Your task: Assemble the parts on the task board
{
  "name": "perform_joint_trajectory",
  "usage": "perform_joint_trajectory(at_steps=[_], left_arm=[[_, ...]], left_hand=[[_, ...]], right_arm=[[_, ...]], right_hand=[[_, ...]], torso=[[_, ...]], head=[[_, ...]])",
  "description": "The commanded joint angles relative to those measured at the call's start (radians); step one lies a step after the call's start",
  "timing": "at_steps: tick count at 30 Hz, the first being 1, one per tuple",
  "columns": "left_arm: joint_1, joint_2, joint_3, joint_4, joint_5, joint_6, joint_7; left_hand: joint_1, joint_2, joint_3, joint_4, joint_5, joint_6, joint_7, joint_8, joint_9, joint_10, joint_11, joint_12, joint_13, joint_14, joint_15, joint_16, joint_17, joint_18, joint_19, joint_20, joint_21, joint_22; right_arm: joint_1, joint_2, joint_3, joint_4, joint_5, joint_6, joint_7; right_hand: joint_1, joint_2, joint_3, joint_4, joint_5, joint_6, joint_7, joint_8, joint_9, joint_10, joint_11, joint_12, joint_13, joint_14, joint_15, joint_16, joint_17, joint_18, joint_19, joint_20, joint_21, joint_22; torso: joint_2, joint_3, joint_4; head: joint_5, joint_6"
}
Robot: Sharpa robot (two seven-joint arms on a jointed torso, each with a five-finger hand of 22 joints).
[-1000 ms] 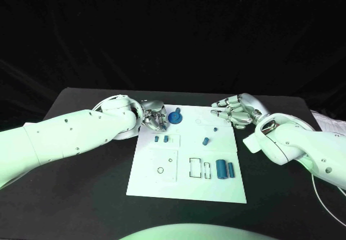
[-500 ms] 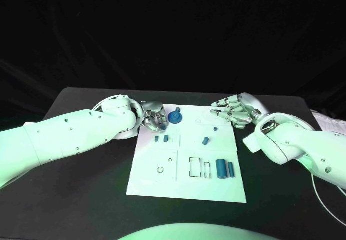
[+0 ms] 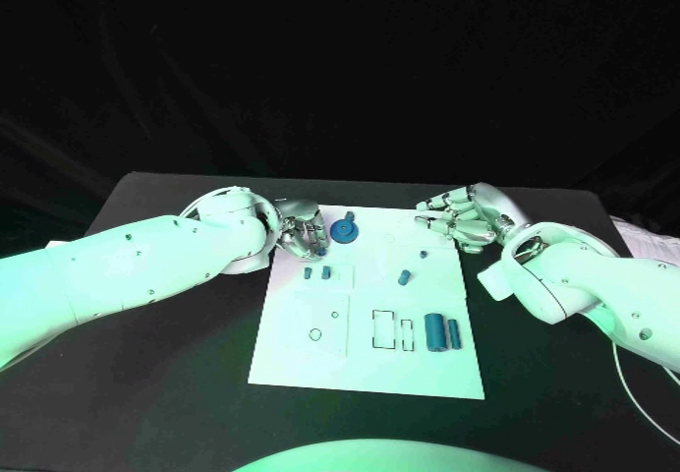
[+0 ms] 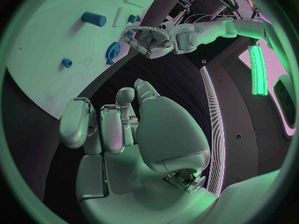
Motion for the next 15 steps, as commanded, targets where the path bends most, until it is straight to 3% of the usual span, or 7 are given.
perform_joint_trajectory(at_steps=[1, 6, 8, 11, 12, 14, 15], left_arm=[[0.0, -0.01, 0.0, 0.002, 0.02, -0.003, 0.004], [0.0, -0.039, 0.001, 0.006, 0.123, -0.056, 0.031], [0.0, -0.055, 0.001, 0.006, 0.196, -0.083, 0.049], [0.0, -0.078, 0.001, 0.007, 0.321, -0.133, 0.089], [0.0, -0.089, 0.001, 0.008, 0.419, -0.163, 0.122], [0.0, -0.102, 0.0, 0.011, 0.628, -0.195, 0.185], [0.0, -0.108, 0.0, 0.014, 0.744, -0.209, 0.219]], left_hand=[[-0.013, -0.005, -0.007, -0.002, -0.004, -0.011, -0.001, -0.002, -0.002, -0.015, 0.001, -0.007, -0.002, 0.02, 0.008, -0.006, -0.006, -0.012, -0.004, 0.009, -0.011, -0.007], [-0.014, -0.005, -0.018, -0.006, -0.003, -0.026, 0.004, 0.0, -0.007, -0.06, 0.008, -0.023, -0.004, 0.014, 0.014, -0.014, -0.026, 0.006, -0.036, 0.015, -0.087, -0.071], [-0.007, 0.003, -0.014, -0.01, -0.001, -0.022, 0.013, 0.005, -0.007, -0.069, 0.015, -0.023, -0.004, 0.001, 0.019, -0.039, -0.07, 0.017, -0.061, 0.019, -0.143, -0.117], [-0.001, 0.012, -0.004, -0.014, 0.001, -0.01, 0.026, 0.013, -0.006, -0.07, 0.024, -0.018, -0.002, -0.018, 0.025, -0.067, -0.115, 0.026, -0.084, 0.025, -0.192, -0.156], [0.0, 0.015, 0.002, -0.015, 0.001, -0.004, 0.028, 0.018, -0.005, -0.069, 0.025, -0.013, -0.002, -0.035, 0.027, -0.091, -0.153, 0.035, -0.105, 0.028, -0.237, -0.191], [0.0, 0.019, 0.013, -0.017, 0.001, 0.001, 0.033, 0.022, -0.006, -0.084, 0.031, -0.011, -0.003, -0.141, 0.033, -0.237, -0.361, 0.073, -0.219, 0.033, -0.438, -0.349], [0.004, 0.022, 0.019, -0.019, 0.0, 0.004, 0.036, 0.025, -0.007, -0.086, 0.033, -0.005, -0.002, -0.195, 0.034, -0.304, -0.454, 0.081, -0.261, 0.034, -0.496, -0.39]], right_arm=[[-0.001, -0.001, 0.0, -0.005, -0.016, -0.002, 0.0], [-0.001, -0.006, 0.0, -0.023, -0.088, 0.025, -0.022], [-0.001, -0.009, 0.0, -0.032, -0.164, 0.073, -0.05], [-0.001, -0.014, 0.0, -0.04, -0.304, 0.134, -0.083], [-0.001, -0.015, 0.0, -0.043, -0.378, 0.157, -0.097], [-0.001, -0.015, 0.0, -0.049, -0.481, 0.187, -0.118], [-0.001, -0.015, 0.0, -0.052, -0.53, 0.201, -0.129]], right_hand=[[0.013, -0.004, 0.005, 0.002, 0.006, 0.007, -0.002, -0.004, -0.001, -0.016, 0.001, -0.02, -0.015, 0.043, -0.005, -0.009, -0.007, 0.02, -0.005, 0.0, -0.01, -0.009], [0.034, -0.009, 0.029, 0.005, 0.008, 0.007, 0.002, -0.005, -0.003, -0.135, 0.004, -0.243, -0.191, 0.016, -0.003, -0.092, -0.086, 0.043, -0.06, 0.002, -0.092, -0.137], [0.048, -0.015, 0.063, 0.017, 0.008, 0.04, -0.001, 0.009, 0.003, -0.154, 0.01, -0.371, -0.314, 0.002, 0.004, -0.146, -0.131, 0.057, -0.083, 0.0, -0.139, -0.196], [0.066, -0.033, 0.087, 0.016, 0.007, 0.062, 0.005, 0.022, 0.009, -0.206, 0.02, -0.478, -0.407, 0.008, 0.006, -0.159, -0.144, 0.052, -0.074, 0.007, -0.142, -0.199], [0.078, -0.041, 0.103, 0.014, -0.001, 0.064, 0.01, 0.023, 0.009, -0.209, 0.022, -0.528, -0.46, 0.011, 0.011, -0.16, -0.145, 0.052, -0.07, 0.011, -0.144, -0.201], [0.096, -0.056, 0.128, 0.01, -0.036, 0.069, 0.012, 0.023, 0.009, -0.192, 0.029, -0.591, -0.537, 0.014, 0.015, -0.16, -0.143, 0.053, -0.066, 0.015, -0.145, -0.202], [0.105, -0.06, 0.141, 0.007, -0.058, 0.073, 0.007, 0.022, 0.009, -0.185, 0.029, -0.607, -0.561, 0.012, 0.015, -0.165, -0.147, 0.054, -0.068, 0.014, -0.149, -0.206]], torso=[[-0.001, -0.0006, 0.0004], [-0.002, -0.0014, 0.0017], [-0.002, -0.0002, 0.002], [-0.002, -0.0005, 0.0022], [-0.001, -0.0006, 0.0017], [-0.001, -0.0015, 0.0006], [-0.001, -0.0016, 0.0011]], head=[[-0.002, 0.0], [-0.006, 0.002], [-0.005, 0.005], [-0.007, 0.006], [-0.009, 0.008], [-0.012, 0.01], [-0.013, 0.01]])
